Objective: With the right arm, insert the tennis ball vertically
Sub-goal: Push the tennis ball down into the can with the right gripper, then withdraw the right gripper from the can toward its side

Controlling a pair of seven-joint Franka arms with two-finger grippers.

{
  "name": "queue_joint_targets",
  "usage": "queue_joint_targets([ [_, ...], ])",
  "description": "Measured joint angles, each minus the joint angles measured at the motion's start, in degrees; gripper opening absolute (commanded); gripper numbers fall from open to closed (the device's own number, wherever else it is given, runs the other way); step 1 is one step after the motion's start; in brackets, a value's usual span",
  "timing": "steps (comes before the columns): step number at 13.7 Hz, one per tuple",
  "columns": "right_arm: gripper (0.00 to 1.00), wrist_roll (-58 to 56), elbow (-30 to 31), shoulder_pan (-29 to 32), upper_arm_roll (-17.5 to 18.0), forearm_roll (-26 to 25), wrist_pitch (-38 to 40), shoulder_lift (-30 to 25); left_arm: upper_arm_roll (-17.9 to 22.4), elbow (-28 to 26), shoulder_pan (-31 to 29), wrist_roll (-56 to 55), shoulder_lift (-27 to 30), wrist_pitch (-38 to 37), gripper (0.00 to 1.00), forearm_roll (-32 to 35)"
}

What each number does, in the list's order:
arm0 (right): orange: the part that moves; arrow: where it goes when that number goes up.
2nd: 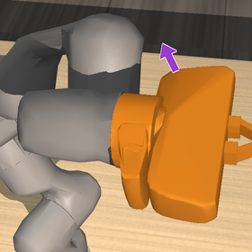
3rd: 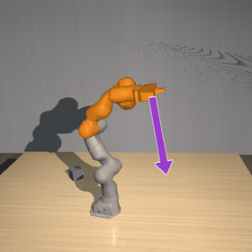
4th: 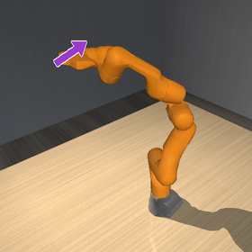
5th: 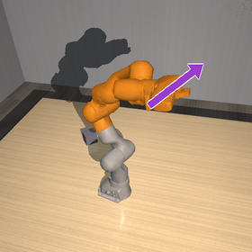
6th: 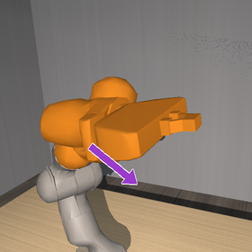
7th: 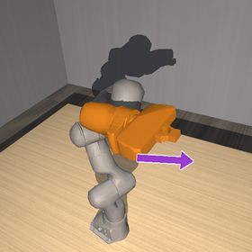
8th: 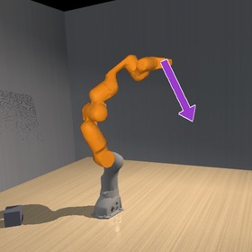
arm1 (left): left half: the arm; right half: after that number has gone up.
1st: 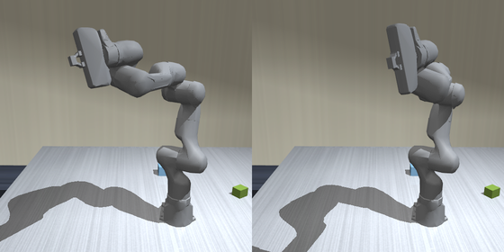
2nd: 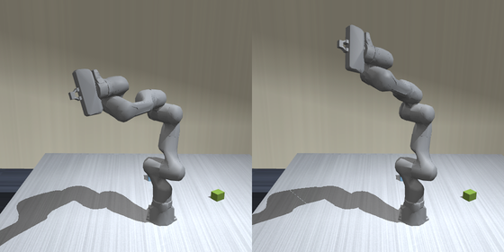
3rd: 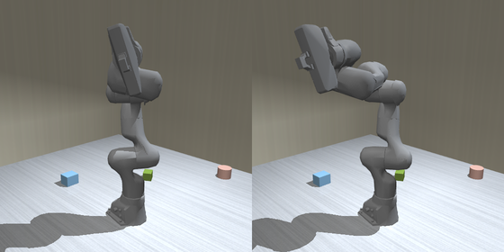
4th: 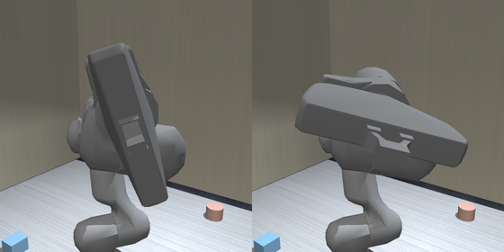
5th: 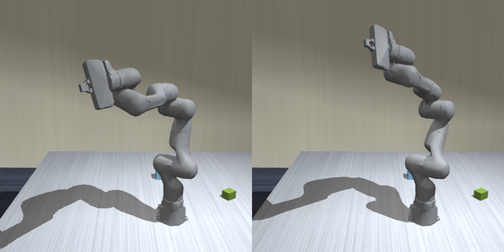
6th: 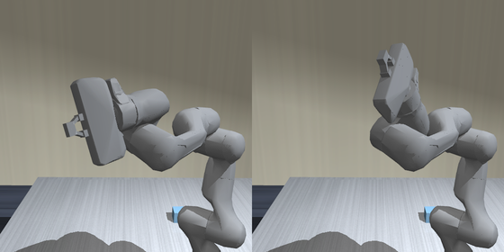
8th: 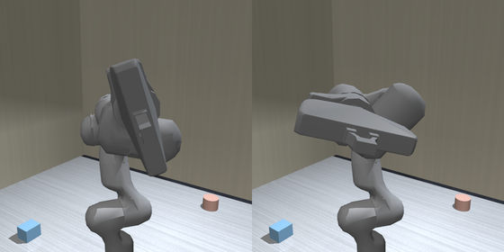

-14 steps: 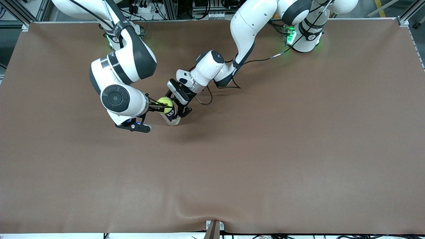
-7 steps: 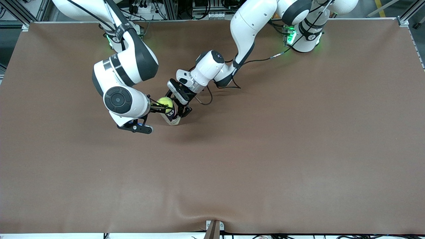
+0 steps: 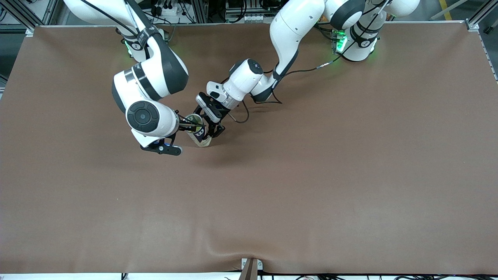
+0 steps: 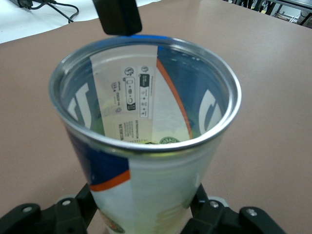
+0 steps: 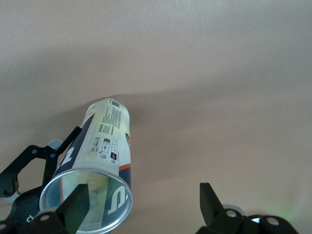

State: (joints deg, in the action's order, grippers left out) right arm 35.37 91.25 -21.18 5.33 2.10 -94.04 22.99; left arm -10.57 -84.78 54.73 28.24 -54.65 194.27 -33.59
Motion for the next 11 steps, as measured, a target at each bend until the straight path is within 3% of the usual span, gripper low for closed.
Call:
queue_joint_targets([
  [2, 1.00, 0.00, -0.41, 0.18, -0.25, 0.00, 0.87, -0.28, 0.01, -0.01, 0.00, 0.00, -0.03, -0.01, 0.98, 0.00],
  [6, 1.00, -0.41, -5.98, 2.36, -0.84, -0.03, 8.34, -2.01, 0.00, -0.01, 0.02, -0.19, -0.09, -0.02, 1.00, -1.10],
  [11, 1.00, -10.27, -13.17, 11.20, -1.35, -0.20, 17.44, -6.66, -0.03, 0.31, 0.07, -1.21, -0.08, -0.02, 1.00, -1.40],
])
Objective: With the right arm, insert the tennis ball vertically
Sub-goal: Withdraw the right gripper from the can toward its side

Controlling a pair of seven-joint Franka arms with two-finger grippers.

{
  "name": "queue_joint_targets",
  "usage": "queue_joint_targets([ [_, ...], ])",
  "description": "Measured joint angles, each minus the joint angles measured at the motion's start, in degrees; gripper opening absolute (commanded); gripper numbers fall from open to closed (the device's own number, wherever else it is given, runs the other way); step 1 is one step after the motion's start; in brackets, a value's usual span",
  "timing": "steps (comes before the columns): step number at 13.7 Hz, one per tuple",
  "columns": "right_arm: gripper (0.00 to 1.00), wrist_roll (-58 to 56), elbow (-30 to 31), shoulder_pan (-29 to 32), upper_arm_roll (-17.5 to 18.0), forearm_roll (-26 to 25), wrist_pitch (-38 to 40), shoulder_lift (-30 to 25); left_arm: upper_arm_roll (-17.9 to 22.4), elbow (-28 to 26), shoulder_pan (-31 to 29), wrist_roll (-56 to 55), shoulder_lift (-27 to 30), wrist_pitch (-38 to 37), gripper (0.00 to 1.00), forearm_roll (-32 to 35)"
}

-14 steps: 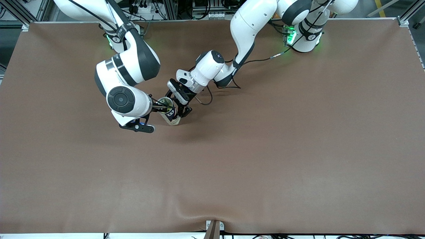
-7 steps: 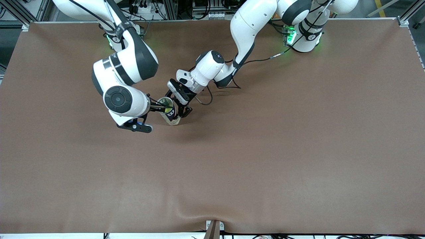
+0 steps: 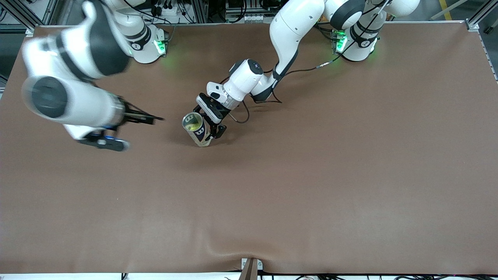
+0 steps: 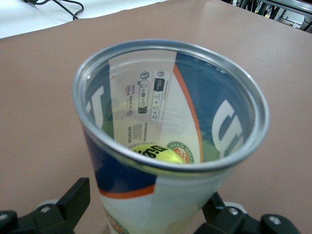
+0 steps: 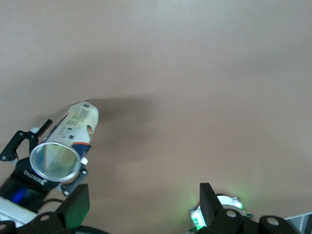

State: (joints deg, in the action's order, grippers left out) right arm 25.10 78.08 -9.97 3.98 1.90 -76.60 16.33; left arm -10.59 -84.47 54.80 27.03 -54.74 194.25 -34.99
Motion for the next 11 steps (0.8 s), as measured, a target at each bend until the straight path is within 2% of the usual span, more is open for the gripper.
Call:
queue_joint_targets([
  [5, 1.00, -9.78, -0.97, 9.01, -0.14, -0.68, 1.75, -6.19, 0.03, -0.73, 0.02, -0.18, 0.00, 0.00, 1.00, -0.33],
  [8, 1.00, -11.24, -2.13, 9.90, -0.13, -2.81, 2.93, -8.12, 0.12, -1.40, 0.02, -0.18, 0.07, -0.18, 1.00, -0.33],
  [11, 1.00, -11.92, -2.87, 10.72, -0.24, -3.20, 5.21, -9.86, 0.57, -1.47, -0.05, -0.18, 1.45, -3.73, 1.00, -0.33],
])
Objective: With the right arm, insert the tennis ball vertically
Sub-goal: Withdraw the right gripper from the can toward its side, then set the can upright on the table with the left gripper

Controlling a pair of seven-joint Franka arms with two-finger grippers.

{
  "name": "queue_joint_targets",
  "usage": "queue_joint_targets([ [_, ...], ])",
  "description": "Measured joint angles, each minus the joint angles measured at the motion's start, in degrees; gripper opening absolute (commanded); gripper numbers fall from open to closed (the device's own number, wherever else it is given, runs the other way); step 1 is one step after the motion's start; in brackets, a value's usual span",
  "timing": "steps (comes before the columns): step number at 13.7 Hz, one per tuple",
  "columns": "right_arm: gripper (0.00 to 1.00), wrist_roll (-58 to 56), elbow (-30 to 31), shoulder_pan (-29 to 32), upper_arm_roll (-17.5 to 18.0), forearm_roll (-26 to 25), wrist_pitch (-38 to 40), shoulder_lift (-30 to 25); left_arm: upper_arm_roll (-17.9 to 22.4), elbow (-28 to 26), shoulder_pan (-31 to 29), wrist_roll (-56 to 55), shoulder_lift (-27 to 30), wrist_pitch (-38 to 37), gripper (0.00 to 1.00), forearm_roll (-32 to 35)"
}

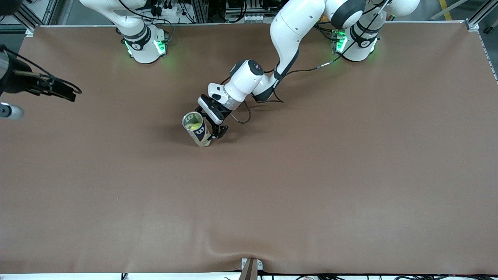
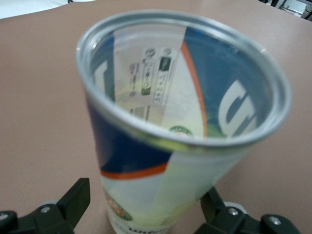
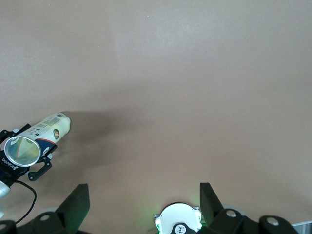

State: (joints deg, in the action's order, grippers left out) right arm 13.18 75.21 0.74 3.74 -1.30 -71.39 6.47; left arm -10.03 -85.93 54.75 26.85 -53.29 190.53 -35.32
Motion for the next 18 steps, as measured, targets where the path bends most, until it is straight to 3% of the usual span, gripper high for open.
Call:
queue_joint_targets([
  [3, 1.00, -3.28, 0.72, 2.64, -0.32, 0.03, -2.75, -1.52, 0.61, -0.35, -0.04, 0.00, 1.83, -2.54, 1.00, 0.00],
  [8, 1.00, -3.77, 9.64, 1.27, 0.50, 0.18, -13.88, -1.78, 2.07, -0.93, -0.01, 0.00, 3.49, -6.91, 1.00, 0.00],
  [18, 1.00, -3.77, 10.38, 0.71, 0.43, 0.23, -14.64, -3.95, 5.43, -1.90, 0.00, 0.00, 9.24, -19.06, 1.00, 0.00],
])
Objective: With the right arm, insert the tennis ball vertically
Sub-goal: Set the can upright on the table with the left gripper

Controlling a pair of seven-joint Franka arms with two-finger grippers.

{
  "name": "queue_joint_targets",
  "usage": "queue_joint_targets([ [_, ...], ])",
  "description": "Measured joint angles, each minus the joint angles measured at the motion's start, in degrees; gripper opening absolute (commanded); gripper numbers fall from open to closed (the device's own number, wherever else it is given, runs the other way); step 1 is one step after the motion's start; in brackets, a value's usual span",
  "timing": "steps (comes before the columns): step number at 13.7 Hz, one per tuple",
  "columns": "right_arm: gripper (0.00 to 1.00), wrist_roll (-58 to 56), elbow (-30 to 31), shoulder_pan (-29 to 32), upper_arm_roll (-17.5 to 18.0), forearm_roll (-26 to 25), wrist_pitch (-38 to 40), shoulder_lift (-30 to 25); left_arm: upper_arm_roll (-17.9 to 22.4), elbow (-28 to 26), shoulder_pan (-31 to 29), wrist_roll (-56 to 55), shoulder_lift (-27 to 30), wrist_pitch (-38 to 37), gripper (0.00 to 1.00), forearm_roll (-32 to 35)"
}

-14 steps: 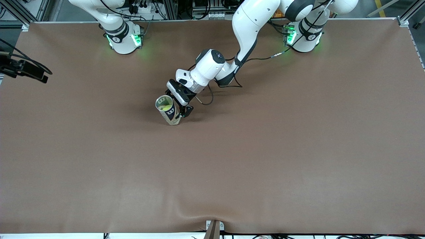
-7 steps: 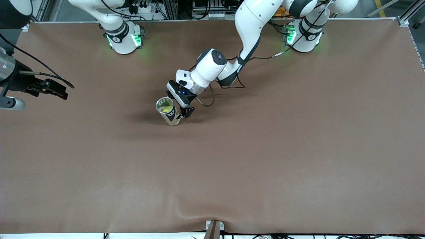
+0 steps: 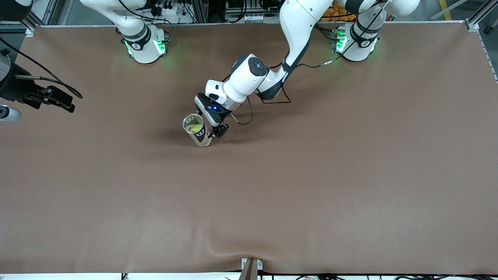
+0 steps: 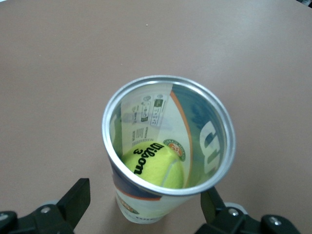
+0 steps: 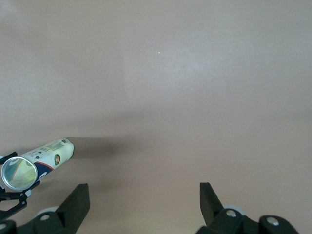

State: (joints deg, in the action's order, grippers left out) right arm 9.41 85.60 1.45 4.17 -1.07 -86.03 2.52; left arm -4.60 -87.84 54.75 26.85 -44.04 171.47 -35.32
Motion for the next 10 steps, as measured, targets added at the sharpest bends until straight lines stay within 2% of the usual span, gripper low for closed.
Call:
queue_joint_targets([
  [10, 1.00, 0.00, 0.00, 0.18, -0.04, 0.00, -0.55, 0.00, 1.84, -4.33, 1.00, -2.96, 6.85, -8.82, 1.00, 0.00],
])
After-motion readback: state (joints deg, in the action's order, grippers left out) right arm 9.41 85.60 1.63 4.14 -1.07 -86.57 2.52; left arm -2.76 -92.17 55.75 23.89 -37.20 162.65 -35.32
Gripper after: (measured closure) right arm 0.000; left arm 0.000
